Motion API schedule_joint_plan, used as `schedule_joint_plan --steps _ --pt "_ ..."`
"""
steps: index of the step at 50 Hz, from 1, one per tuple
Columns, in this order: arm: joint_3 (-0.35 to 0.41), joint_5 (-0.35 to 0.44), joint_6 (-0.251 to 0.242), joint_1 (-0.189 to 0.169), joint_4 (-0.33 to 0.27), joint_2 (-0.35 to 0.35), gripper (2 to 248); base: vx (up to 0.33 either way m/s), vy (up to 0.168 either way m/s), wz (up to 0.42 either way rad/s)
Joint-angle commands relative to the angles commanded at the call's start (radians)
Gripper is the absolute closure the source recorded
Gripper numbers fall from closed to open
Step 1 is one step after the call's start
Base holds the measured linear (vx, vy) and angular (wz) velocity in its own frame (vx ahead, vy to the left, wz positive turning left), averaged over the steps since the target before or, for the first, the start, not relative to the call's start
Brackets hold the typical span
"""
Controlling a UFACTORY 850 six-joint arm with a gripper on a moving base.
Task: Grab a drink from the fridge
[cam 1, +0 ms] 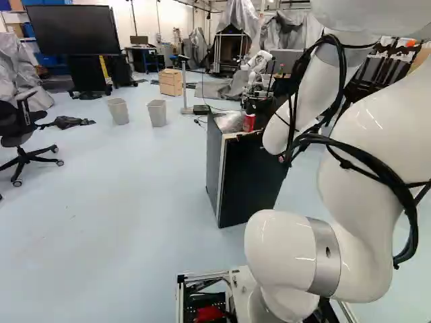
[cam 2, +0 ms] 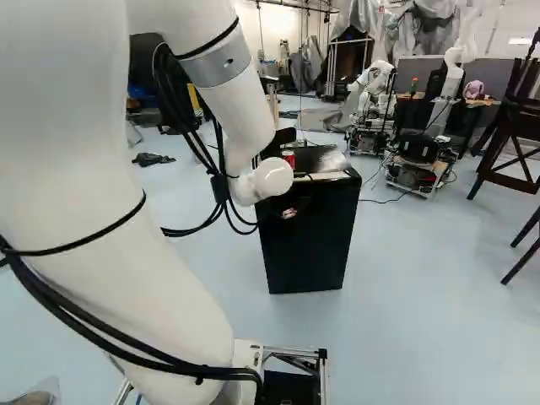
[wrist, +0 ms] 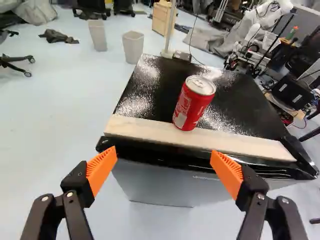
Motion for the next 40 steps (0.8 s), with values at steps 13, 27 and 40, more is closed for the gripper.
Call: schedule_joint_plan --steps 13,27,40 --pt "-0.004 0.083 0.0 0.0 0.039 -0.034 3 0.0 0.0 0.0" --pt "-0.008 0.174 0.0 0.0 0.086 -0.074 3 0.0 0.0 0.0" --pt "-0.012 0.257 0.0 -0.001 0.132 -0.11 3 0.0 0.0 0.0"
